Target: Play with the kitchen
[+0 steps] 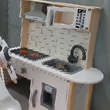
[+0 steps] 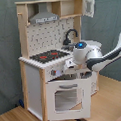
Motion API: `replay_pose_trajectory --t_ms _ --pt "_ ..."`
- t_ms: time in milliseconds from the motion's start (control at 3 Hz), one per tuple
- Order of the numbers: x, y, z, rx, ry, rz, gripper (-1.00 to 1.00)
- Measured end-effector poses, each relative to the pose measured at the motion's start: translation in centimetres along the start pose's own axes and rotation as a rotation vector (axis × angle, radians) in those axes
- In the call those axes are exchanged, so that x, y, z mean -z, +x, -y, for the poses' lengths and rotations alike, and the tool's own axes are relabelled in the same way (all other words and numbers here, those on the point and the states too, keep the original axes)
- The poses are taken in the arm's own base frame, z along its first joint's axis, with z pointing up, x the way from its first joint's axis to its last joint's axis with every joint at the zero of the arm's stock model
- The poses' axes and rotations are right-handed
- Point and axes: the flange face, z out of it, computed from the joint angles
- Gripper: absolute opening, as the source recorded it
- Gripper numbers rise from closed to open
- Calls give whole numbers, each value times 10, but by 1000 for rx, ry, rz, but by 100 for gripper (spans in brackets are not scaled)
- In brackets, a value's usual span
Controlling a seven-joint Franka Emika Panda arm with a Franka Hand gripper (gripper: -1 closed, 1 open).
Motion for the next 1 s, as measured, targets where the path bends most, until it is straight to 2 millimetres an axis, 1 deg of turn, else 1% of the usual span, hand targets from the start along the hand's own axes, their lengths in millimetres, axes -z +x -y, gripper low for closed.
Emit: replay_pose_trajectory --t_ms 333,667,1000 --pt "-3 0 -1 9 1 -4 100" --pt "-4 0 -2 13 1 -6 -100" --pt "-15 -2 -6 29 10 -21 -100"
